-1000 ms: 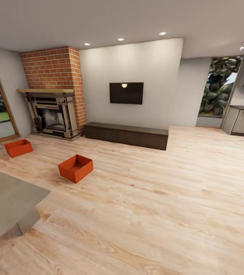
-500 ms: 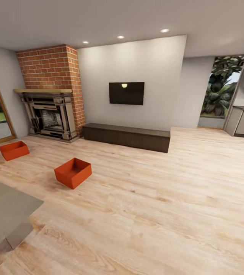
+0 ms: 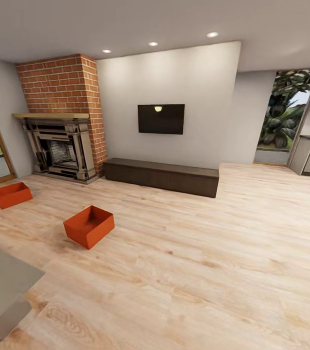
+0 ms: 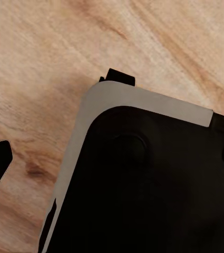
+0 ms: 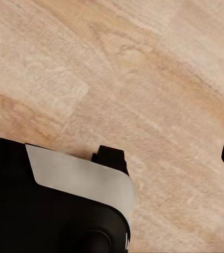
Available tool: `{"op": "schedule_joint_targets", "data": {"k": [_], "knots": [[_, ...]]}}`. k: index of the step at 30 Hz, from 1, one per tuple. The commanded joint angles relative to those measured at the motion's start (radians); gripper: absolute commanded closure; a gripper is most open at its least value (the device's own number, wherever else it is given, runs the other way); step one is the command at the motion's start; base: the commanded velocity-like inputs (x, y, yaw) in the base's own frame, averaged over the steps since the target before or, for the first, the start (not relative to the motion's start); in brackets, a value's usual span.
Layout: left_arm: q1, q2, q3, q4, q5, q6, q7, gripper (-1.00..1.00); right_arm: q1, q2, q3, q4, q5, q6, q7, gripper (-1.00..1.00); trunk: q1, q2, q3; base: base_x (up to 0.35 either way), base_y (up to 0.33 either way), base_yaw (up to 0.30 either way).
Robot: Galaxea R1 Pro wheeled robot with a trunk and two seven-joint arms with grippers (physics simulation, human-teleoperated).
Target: Move the two storage containers from the living room to the garage. In the garage, place one container on the floor and stack the other container on top of it (either order is fine).
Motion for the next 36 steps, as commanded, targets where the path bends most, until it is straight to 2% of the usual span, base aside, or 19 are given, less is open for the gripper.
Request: {"op": "schedule_joint_targets", "data": {"k": [1, 36], "knots": [[0.0, 0.0, 0.001, -0.001, 0.006, 0.003, -0.004, -1.0, -0.001, 0.001, 0.008, 0.002, -0.008, -0.003, -0.001, -1.0, 0.001, 0.0, -0.001, 0.326, 0.0, 0.0], [0.0, 0.0, 0.001, -0.001, 0.006, 0.005, -0.004, -1.0, -0.001, 0.002, 0.01, 0.002, -0.01, 0.002, -0.001, -1.0, 0.001, 0.0, -0.001, 0.326, 0.0, 0.0]]}}
